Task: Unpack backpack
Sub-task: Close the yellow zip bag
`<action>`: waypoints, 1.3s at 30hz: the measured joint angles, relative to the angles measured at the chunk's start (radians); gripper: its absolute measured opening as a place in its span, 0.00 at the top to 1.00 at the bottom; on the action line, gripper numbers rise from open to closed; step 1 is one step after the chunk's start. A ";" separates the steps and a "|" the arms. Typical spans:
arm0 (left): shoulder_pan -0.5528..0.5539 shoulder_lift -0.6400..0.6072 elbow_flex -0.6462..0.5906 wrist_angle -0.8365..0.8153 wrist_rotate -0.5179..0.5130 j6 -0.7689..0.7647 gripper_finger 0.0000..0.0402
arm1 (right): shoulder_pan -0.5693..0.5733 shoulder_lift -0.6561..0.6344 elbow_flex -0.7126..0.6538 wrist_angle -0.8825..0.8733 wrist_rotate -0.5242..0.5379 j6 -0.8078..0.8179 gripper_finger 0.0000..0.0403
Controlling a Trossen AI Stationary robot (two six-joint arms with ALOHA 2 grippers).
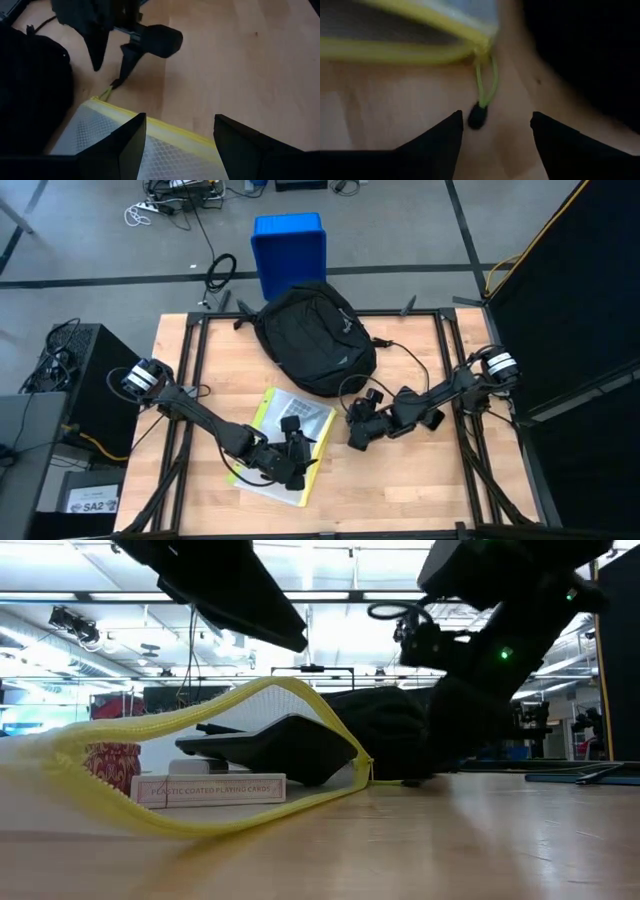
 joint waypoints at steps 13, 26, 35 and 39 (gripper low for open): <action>0.004 0.000 0.002 -0.002 0.000 0.002 0.50 | -0.053 0.063 0.005 0.099 -0.099 -0.039 0.55; 0.004 -0.002 0.002 -0.003 -0.001 0.004 0.50 | -0.064 0.064 0.006 0.090 -0.192 -0.055 0.96; 0.004 -0.002 0.003 -0.003 -0.001 0.004 0.50 | -0.028 -0.005 -0.005 0.081 -0.258 -0.076 1.00; 0.004 -0.002 0.003 -0.001 -0.001 0.004 0.50 | -0.003 -0.061 -0.004 0.092 -0.258 -0.076 1.00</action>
